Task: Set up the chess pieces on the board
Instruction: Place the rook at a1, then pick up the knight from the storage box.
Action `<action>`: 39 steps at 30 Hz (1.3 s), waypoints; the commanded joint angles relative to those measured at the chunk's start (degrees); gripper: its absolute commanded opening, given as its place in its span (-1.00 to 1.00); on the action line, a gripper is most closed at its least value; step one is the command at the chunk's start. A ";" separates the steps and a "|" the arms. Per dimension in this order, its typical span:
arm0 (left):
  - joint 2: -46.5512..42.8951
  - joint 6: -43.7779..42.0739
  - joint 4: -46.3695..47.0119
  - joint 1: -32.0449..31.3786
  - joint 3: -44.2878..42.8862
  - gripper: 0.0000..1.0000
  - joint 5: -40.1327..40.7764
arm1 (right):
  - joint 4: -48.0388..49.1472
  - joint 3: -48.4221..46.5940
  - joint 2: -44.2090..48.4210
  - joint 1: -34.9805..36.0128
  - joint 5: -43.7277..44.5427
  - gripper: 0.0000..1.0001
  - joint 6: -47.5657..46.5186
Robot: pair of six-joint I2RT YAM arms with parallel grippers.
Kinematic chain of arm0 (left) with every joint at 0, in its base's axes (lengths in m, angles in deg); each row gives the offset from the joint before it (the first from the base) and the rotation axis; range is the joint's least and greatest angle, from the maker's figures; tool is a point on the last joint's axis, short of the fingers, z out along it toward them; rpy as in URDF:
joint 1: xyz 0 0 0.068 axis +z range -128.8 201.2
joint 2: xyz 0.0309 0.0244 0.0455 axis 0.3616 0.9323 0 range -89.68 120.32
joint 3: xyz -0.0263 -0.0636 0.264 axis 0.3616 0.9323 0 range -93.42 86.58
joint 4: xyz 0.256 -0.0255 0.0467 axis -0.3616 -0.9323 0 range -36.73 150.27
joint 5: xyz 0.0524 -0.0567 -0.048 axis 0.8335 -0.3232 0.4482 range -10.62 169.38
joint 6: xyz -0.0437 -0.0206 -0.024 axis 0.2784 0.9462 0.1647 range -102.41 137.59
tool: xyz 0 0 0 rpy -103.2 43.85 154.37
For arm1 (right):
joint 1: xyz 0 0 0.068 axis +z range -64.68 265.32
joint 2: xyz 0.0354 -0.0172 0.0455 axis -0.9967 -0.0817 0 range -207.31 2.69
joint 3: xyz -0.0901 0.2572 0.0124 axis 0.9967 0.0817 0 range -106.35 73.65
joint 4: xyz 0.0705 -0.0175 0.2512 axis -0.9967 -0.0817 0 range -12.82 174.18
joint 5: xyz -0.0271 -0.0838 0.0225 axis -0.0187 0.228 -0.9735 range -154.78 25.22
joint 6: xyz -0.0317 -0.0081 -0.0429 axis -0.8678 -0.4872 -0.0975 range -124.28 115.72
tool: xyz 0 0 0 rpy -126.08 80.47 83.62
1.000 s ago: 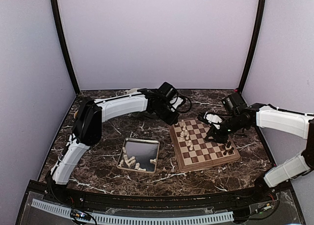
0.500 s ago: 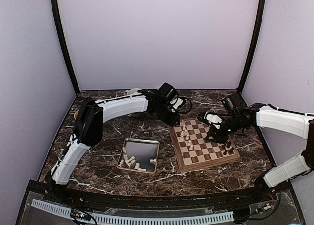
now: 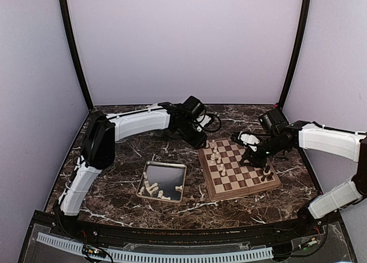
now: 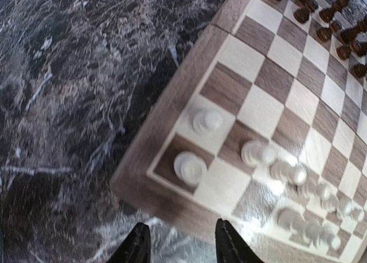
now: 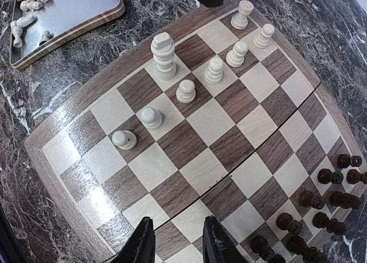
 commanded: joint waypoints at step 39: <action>-44.96 16.29 -6.05 -1.71 61.06 -0.43 7.41 | -7.54 -12.94 -4.29 6.06 -0.33 -0.42 -3.05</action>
